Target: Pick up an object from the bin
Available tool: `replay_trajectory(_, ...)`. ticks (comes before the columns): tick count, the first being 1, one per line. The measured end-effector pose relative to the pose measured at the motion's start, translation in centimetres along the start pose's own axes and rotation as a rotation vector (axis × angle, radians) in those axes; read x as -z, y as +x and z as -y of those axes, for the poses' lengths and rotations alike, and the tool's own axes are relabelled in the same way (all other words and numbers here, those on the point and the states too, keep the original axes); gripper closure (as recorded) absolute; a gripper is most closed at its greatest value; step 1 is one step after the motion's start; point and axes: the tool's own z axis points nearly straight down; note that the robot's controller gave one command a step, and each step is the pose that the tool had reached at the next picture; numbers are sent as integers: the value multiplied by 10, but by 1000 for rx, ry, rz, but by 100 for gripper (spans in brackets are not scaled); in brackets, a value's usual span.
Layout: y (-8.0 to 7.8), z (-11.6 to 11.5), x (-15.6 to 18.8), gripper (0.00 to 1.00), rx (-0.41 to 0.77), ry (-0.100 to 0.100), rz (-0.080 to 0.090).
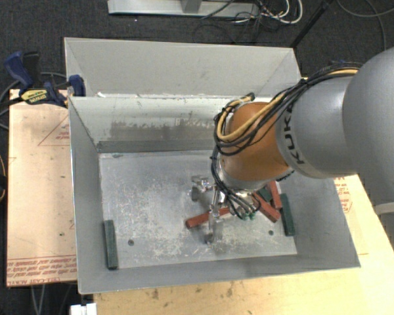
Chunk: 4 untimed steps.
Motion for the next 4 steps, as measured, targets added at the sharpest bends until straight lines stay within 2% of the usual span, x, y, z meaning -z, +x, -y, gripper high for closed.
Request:
replay_trajectory(1,-2,0,4,100,0,0,7)
replay_trajectory(2,-2,0,4,0,0,0,6)
replay_trajectory(3,-2,0,5,100,-1,-1,8)
replay_trajectory(4,-12,28,154,100,-60,1,17)
